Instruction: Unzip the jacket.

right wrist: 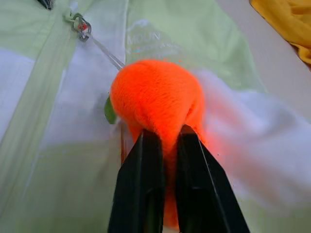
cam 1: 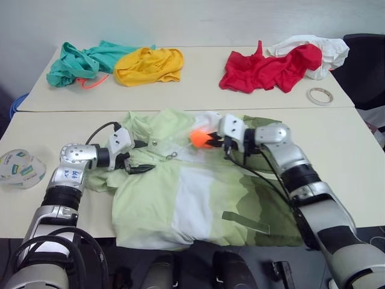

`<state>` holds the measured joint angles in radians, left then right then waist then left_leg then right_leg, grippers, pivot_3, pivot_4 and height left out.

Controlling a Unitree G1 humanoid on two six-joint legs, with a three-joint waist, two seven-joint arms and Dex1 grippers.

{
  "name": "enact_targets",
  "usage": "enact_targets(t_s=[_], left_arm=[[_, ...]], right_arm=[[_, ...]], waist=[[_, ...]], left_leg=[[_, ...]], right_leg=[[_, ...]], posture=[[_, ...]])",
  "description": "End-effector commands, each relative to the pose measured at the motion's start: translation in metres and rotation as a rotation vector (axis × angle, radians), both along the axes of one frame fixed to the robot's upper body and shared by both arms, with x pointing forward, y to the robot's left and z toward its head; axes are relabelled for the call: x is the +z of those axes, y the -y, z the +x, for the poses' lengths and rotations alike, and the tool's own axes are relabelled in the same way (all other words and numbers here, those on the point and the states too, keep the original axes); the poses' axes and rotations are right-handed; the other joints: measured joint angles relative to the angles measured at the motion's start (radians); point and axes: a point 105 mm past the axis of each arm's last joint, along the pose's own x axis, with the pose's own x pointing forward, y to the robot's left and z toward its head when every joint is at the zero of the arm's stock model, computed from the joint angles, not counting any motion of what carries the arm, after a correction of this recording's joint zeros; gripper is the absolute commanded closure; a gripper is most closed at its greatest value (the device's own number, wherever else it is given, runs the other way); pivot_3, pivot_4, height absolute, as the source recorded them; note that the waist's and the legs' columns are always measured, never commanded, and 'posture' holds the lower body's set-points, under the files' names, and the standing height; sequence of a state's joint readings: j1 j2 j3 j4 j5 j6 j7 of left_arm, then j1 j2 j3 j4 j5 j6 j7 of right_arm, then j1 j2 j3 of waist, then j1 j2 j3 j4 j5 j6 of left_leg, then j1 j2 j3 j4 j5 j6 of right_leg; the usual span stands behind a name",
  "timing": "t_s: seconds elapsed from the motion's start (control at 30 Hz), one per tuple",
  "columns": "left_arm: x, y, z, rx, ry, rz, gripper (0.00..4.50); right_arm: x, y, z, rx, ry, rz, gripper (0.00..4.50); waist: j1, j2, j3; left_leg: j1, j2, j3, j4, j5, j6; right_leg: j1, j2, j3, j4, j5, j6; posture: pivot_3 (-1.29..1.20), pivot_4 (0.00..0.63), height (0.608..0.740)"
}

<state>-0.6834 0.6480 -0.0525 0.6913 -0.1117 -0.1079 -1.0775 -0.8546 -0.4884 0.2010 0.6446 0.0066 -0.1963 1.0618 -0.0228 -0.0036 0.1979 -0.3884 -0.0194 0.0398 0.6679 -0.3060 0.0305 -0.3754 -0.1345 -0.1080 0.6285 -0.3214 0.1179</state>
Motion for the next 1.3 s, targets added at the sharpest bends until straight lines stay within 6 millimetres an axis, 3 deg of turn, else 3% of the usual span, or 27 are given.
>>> enact_targets(t_s=[0.03,0.13,0.37,0.47,0.6,0.73,0.87,1.0,1.1,1.17,1.23,1.3], left_arm=[[-0.026,-0.025,0.002,0.200,-0.039,0.029,0.00],[-0.030,-0.024,-0.003,0.244,-0.017,0.013,0.00],[-0.047,-0.029,-0.017,0.316,-0.114,-0.082,0.00],[-0.049,-0.034,-0.009,0.349,-0.100,-0.023,0.00],[-0.036,-0.034,0.007,0.376,-0.011,0.035,0.00],[-0.016,-0.010,0.012,0.292,0.033,-0.049,0.00],[-0.014,-0.006,0.008,0.255,0.043,-0.056,0.00],[-0.001,-0.012,-0.001,0.273,0.037,-0.161,0.00],[0.020,-0.016,-0.011,0.280,0.060,-0.262,0.00],[0.061,-0.014,-0.024,0.241,0.199,-0.368,0.00],[0.076,-0.017,-0.043,0.214,0.211,-0.358,0.00],[0.078,-0.034,-0.067,0.232,0.177,-0.348,0.00]], right_arm=[[0.025,0.054,-0.010,-0.129,0.101,0.043,4.48],[0.028,0.111,-0.021,-0.348,0.101,0.077,4.48],[0.033,0.240,-0.069,-0.746,0.070,-0.016,4.48],[0.038,0.273,-0.079,-0.844,0.067,-0.058,4.48],[0.040,0.297,-0.086,-0.878,0.056,-0.164,4.48],[0.047,0.305,-0.079,-0.910,0.081,-0.169,4.48],[0.045,0.304,-0.071,-0.914,0.102,-0.125,4.48],[0.021,0.279,-0.070,-0.826,-0.057,0.087,4.48],[0.017,0.261,-0.078,-0.731,-0.042,0.109,3.58],[0.034,0.253,-0.084,-0.655,0.038,0.172,3.01],[0.057,0.241,-0.088,-0.563,0.070,0.256,2.37],[0.074,0.211,-0.088,-0.410,0.052,0.288,1.70]], waist=[[0.004,0.000,0.000],[0.005,0.001,0.000],[0.009,0.005,-0.003],[0.009,0.006,-0.003],[0.014,0.007,-0.004],[0.015,0.008,-0.004],[0.021,0.009,-0.004],[0.021,0.006,-0.003],[0.021,0.006,-0.002],[0.021,0.006,0.001],[0.018,0.007,0.004],[0.011,0.007,0.004]], left_leg=[[0.000,0.000,0.000,0.000,0.000,0.000],[0.002,0.000,0.001,0.000,0.002,0.000],[0.006,0.002,0.006,-0.003,0.002,-0.002],[0.012,0.002,0.010,-0.006,0.002,-0.001],[0.024,0.005,0.010,-0.008,-0.002,-0.002],[0.024,0.005,0.011,-0.008,-0.002,-0.002],[0.019,0.005,0.011,-0.006,-0.002,-0.002],[0.018,0.005,0.009,-0.006,-0.003,-0.001],[0.016,0.006,0.008,-0.006,-0.003,-0.001],[0.015,0.005,0.008,-0.006,-0.003,-0.001],[0.014,0.006,0.008,-0.004,-0.003,-0.001],[0.015,0.006,0.008,-0.004,-0.003,-0.002]], right_leg=[[0.000,0.000,0.000,-0.001,0.000,0.000],[0.001,-0.001,0.001,0.000,0.000,0.001],[0.002,0.000,0.003,0.000,0.000,0.001],[0.004,-0.001,0.006,-0.002,0.000,0.001],[0.017,-0.004,0.005,-0.008,0.000,0.001],[0.016,-0.006,0.006,-0.007,0.001,0.000],[0.013,-0.005,0.005,-0.008,0.001,0.000],[0.015,-0.003,0.003,-0.010,0.001,0.000],[0.015,-0.002,0.002,-0.011,0.001,0.000],[0.013,-0.002,0.002,-0.010,0.001,0.000],[0.013,-0.003,0.003,-0.010,0.001,0.001],[0.013,-0.003,0.004,-0.010,0.001,0.001]], posture=[[0.00,0.150,0.740],[0.00,0.150,0.740],[0.00,0.150,0.740],[0.00,0.150,0.740],[0.00,0.150,0.740],[0.00,0.150,0.740],[0.00,0.150,0.740],[0.00,0.150,0.740],[0.00,0.150,0.740],[0.00,0.150,0.740],[0.00,0.150,0.740],[0.00,0.150,0.740]])
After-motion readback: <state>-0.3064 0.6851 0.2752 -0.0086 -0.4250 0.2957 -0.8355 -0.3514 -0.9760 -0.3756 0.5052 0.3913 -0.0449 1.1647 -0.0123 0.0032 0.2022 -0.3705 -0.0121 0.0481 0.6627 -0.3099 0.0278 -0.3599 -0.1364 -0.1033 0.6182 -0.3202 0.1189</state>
